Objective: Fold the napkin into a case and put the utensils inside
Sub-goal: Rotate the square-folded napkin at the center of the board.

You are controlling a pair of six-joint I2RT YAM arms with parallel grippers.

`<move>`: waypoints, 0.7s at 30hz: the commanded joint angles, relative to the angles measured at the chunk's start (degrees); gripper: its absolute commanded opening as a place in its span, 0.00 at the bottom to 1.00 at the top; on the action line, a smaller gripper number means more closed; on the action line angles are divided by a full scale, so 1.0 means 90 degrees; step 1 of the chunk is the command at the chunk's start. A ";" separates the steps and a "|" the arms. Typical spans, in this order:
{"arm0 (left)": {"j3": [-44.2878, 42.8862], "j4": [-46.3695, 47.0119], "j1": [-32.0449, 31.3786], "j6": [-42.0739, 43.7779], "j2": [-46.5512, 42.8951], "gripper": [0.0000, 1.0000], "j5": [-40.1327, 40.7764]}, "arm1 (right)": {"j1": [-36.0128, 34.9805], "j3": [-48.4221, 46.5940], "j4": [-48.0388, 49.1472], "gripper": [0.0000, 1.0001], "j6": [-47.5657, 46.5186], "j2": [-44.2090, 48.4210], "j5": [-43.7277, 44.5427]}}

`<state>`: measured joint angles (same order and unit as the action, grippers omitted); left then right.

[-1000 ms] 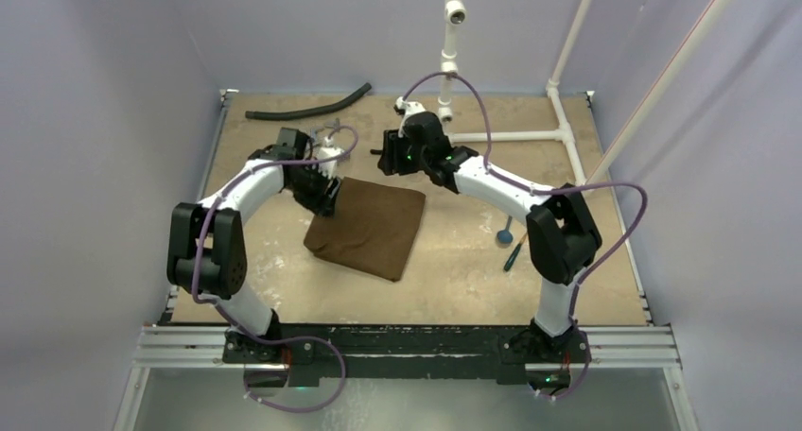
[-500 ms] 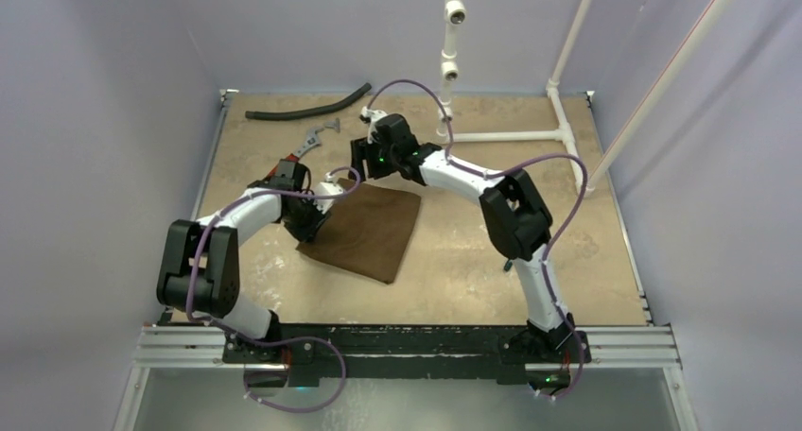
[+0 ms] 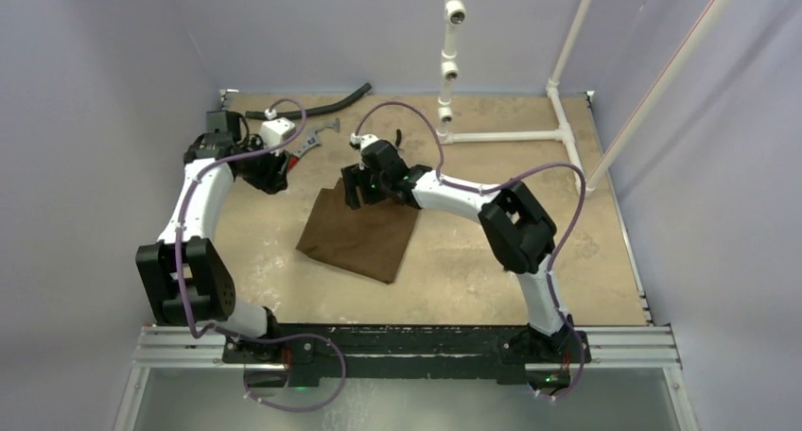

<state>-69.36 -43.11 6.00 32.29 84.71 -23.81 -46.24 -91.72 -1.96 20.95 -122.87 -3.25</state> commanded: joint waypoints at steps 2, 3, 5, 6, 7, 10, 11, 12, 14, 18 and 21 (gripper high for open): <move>-0.0241 -0.1066 0.0305 0.0421 0.0433 0.48 -0.0730 | -0.0415 -0.0121 0.0076 0.76 -0.0178 0.0376 0.0788; -0.0161 -0.1157 0.0309 0.0525 0.0467 0.48 -0.0768 | -0.0373 -0.0405 -0.0115 0.76 -0.0221 0.0171 0.0753; 0.0049 -0.1379 0.0282 0.0855 0.0492 0.49 -0.0819 | -0.0339 -0.1216 -0.0508 0.76 -0.0328 -0.0277 0.0624; 0.0191 -0.1436 0.0264 0.1028 0.0458 0.49 -0.0790 | -0.0337 -0.1653 -0.0739 0.76 -0.0375 -0.0523 0.0624; 0.0375 -0.1462 0.0253 0.1177 0.0403 0.49 -0.0724 | -0.0340 -0.2133 -0.0975 0.75 -0.0400 -0.0791 0.0688; 0.0909 -0.1494 0.0232 0.1706 0.0175 0.48 -0.0689 | -0.0349 -0.3366 -0.1596 0.75 -0.0491 -0.1523 0.0774; 0.1100 -0.1524 0.0232 0.1892 0.0090 0.48 -0.0751 | -0.0352 -0.3604 -0.1723 0.75 -0.0455 -0.1675 0.0811; 0.1218 -0.1548 0.0232 0.2074 -0.0019 0.48 -0.0840 | -0.0353 -0.3775 -0.1818 0.75 -0.0426 -0.1800 0.0836; 0.1438 -0.1566 0.0234 0.2452 -0.0184 0.47 -0.1067 | -0.0371 -0.4014 -0.1906 0.73 -0.0362 -0.1994 0.0893; 0.1897 -0.1248 0.0206 0.2964 -0.0584 0.44 -0.1430 | -0.0428 -0.4375 -0.1913 0.71 -0.0302 -0.2319 0.1031; 0.1916 -0.1213 0.0192 0.3020 -0.0552 0.42 -0.1666 | -0.0434 -0.4526 -0.1775 0.68 -0.0270 -0.2479 0.0986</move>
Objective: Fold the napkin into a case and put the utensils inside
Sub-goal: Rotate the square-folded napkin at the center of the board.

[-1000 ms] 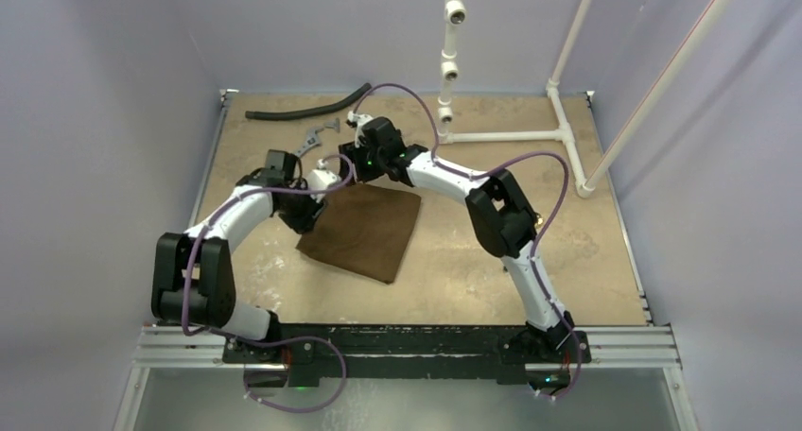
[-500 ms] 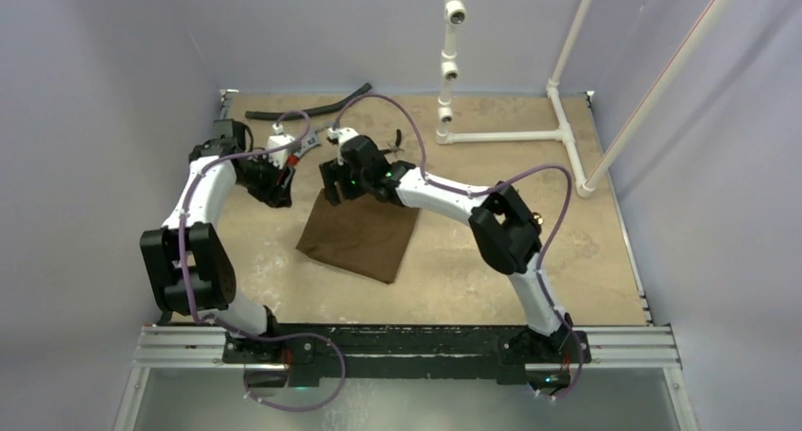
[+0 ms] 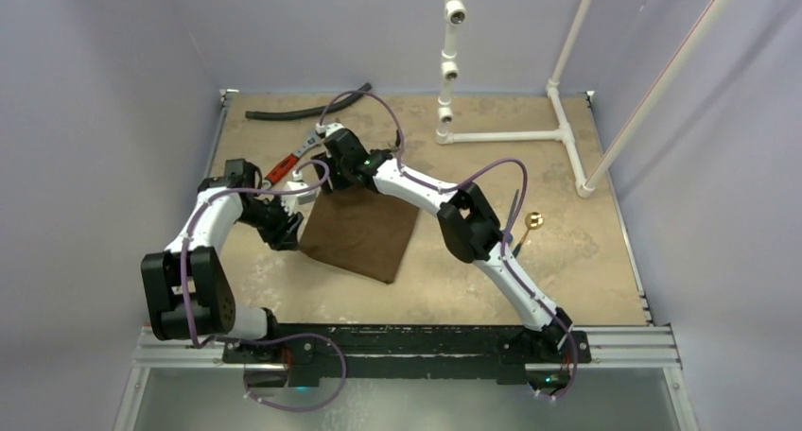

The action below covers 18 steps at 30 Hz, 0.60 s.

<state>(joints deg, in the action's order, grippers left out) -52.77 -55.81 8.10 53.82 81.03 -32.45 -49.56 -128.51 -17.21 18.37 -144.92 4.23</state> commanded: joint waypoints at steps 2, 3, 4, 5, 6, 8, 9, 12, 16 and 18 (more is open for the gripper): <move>0.0039 0.0160 -0.0070 0.0673 -0.0077 0.41 -0.0827 | -0.0063 -0.0525 0.0030 0.66 0.0006 -0.0109 0.0007; 0.0039 0.0165 -0.0115 0.0670 -0.0057 0.40 -0.0849 | -0.0072 -0.0530 0.0115 0.65 -0.0037 -0.0131 -0.0088; 0.0032 0.0145 -0.0152 0.0668 -0.0042 0.40 -0.0869 | -0.0064 -0.0511 0.0209 0.63 -0.0077 -0.0137 -0.0159; 0.0038 0.0138 -0.0226 0.0649 -0.0048 0.40 -0.0892 | -0.0071 -0.0498 0.0259 0.62 -0.0106 -0.0138 -0.0334; 0.0066 0.0133 -0.0294 0.0616 -0.0049 0.39 -0.0896 | -0.0064 -0.0490 0.0306 0.61 -0.0156 -0.0141 -0.0444; 0.0193 0.0276 -0.0455 0.0457 -0.0049 0.39 -0.0843 | -0.0063 -0.0407 0.0418 0.59 -0.0345 -0.0100 -0.0870; 0.0336 0.0425 -0.0539 0.0360 -0.0062 0.39 -0.0734 | -0.0060 -0.0376 0.0471 0.58 -0.0412 -0.0077 -0.0958; 0.0614 0.1036 -0.0672 -0.0009 -0.0051 0.35 -0.0348 | -0.0043 -0.0433 0.0421 0.56 -0.0606 -0.0122 -0.1088; 0.0769 0.1722 -0.0675 -0.0304 -0.0003 0.26 0.0072 | 0.0028 -0.0401 0.0474 0.56 -0.0820 -0.0181 -0.1270; 0.0829 0.1869 -0.0670 -0.0308 -0.0008 0.22 0.0176 | 0.0063 -0.0366 0.0589 0.56 -0.0913 -0.0183 -0.1417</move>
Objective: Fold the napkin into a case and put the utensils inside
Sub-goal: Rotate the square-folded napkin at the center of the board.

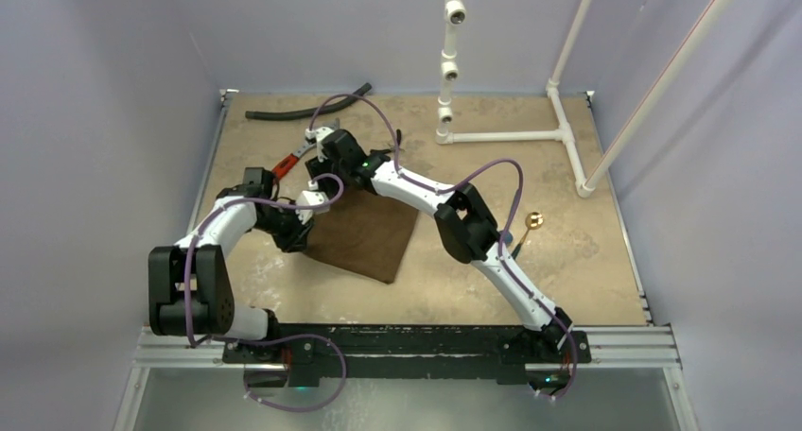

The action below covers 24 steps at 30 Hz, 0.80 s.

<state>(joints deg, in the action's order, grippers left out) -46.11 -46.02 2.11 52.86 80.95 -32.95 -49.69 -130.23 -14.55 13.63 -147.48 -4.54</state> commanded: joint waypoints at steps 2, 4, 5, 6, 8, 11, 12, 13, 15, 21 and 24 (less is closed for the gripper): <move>0.0147 0.0769 -0.0010 -0.0126 -0.0027 0.14 0.0283 | 0.0124 -0.0155 0.0429 0.55 -0.0467 0.0111 -0.0607; 0.0200 0.0758 -0.0010 -0.0074 -0.0071 0.00 0.0379 | 0.0130 -0.0100 0.0604 0.52 -0.0570 0.0119 -0.0645; 0.0230 0.0746 -0.0010 -0.0011 -0.0104 0.00 0.0438 | 0.0124 -0.0078 0.0668 0.51 -0.0641 0.0117 -0.0639; 0.0260 0.0716 -0.0007 0.0043 -0.0134 0.00 0.0491 | 0.0127 -0.0071 0.0718 0.51 -0.0697 0.0093 -0.0651; 0.0296 0.0619 -0.0005 0.0138 -0.0181 0.00 0.0542 | 0.0122 -0.0115 0.0742 0.51 -0.0821 0.0017 -0.0650; 0.0344 0.0497 -0.0008 0.0218 -0.0226 0.00 0.0533 | 0.0166 -0.0281 0.0694 0.51 -0.0904 -0.0171 -0.0592; 0.0361 0.0470 -0.0005 0.0244 -0.0220 0.00 0.0536 | 0.0210 -0.0319 0.0698 0.51 -0.0880 -0.0227 -0.0595; 0.0366 0.0466 -0.0009 0.0249 -0.0209 0.00 0.0553 | 0.0259 -0.0344 0.0707 0.52 -0.0842 -0.0275 -0.0636; 0.0377 0.0458 -0.0005 0.0275 -0.0178 0.00 0.0614 | 0.0323 -0.0364 0.0764 0.52 -0.0812 -0.0351 -0.0725; 0.0386 0.0534 -0.0009 0.0292 -0.0147 0.00 0.0761 | 0.0358 -0.0368 0.0891 0.58 -0.0909 -0.0482 -0.1112; 0.0396 0.0589 -0.0003 0.0289 -0.0125 0.00 0.0831 | 0.0358 -0.0390 0.0922 0.61 -0.0942 -0.0546 -0.1146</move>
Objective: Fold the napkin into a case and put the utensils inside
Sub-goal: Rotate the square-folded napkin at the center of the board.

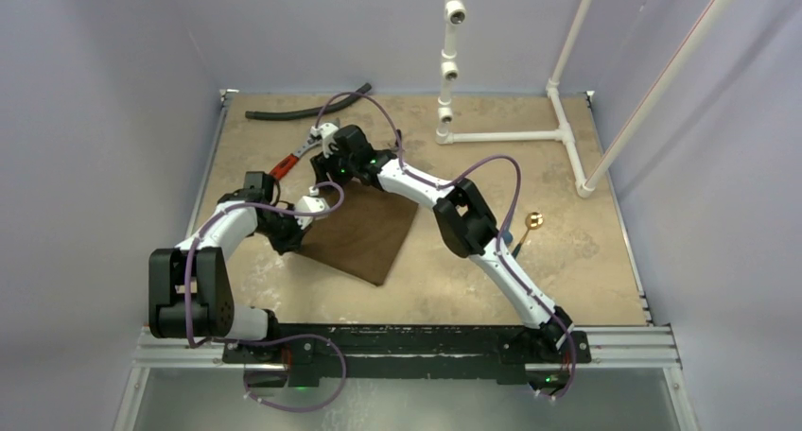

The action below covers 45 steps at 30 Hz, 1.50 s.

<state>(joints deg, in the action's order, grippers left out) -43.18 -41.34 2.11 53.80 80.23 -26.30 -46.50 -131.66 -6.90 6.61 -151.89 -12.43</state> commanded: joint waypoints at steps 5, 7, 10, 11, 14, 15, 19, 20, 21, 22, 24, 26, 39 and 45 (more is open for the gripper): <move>0.0107 0.0213 -0.0006 0.0148 -0.0018 0.00 0.0209 | -0.0007 -0.0015 0.0179 0.57 -0.0245 0.0023 -0.0391; 0.0124 0.0289 -0.0007 0.0125 -0.0027 0.00 0.0240 | -0.0009 0.0152 0.0221 0.56 -0.0312 0.0137 -0.0501; 0.0153 0.0408 -0.0004 0.0083 -0.0041 0.00 0.0266 | -0.0014 0.0308 0.0218 0.55 -0.0400 0.0261 -0.0625; 0.0166 0.0440 -0.0004 0.0082 -0.0050 0.00 0.0275 | -0.0027 0.0348 0.0214 0.54 -0.0429 0.0284 -0.0610; 0.0169 0.0531 -0.0006 0.0067 -0.0036 0.00 0.0312 | -0.0053 0.0331 0.0119 0.52 -0.0522 0.0243 -0.0470; 0.0159 0.0557 -0.0008 0.0074 -0.0034 0.00 0.0344 | -0.0066 0.0285 0.0041 0.52 -0.0579 0.0214 -0.0431; 0.0159 0.0794 -0.0009 0.0093 -0.0024 0.00 0.0524 | -0.0089 0.0488 0.0001 0.47 -0.0687 0.0300 -0.0334; 0.0145 0.0881 -0.0005 0.0109 -0.0012 0.00 0.0587 | -0.0087 0.0600 0.0112 0.41 -0.0677 0.0362 -0.0288; 0.0119 0.0920 -0.0004 0.0116 0.0021 0.00 0.0611 | -0.0093 0.0674 0.0175 0.35 -0.0635 0.0396 -0.0219; 0.0081 0.0939 -0.0009 0.0120 0.0057 0.00 0.0627 | -0.0089 0.0689 0.0161 0.29 -0.0604 0.0414 -0.0204; -0.0020 0.0932 -0.0003 0.0116 0.0135 0.00 0.0645 | -0.0088 0.0683 0.0151 0.15 -0.0555 0.0442 -0.0020; -0.0077 0.0933 -0.0010 0.0134 0.0171 0.00 0.0667 | -0.0063 0.0801 0.0295 0.06 -0.0484 0.0561 0.0224; -0.0509 0.0747 -0.0122 0.0196 -0.0058 0.00 0.0516 | 0.0336 0.2745 0.1937 0.00 0.0282 0.2139 0.1291; -0.0518 0.0767 -0.0185 0.0260 -0.0006 0.00 0.0534 | 0.0390 0.3207 0.2033 0.00 0.0407 0.2359 0.1366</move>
<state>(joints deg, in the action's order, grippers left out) -46.52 -33.69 0.67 54.70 81.03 -20.78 -43.53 -105.10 7.94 9.13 -133.45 -3.40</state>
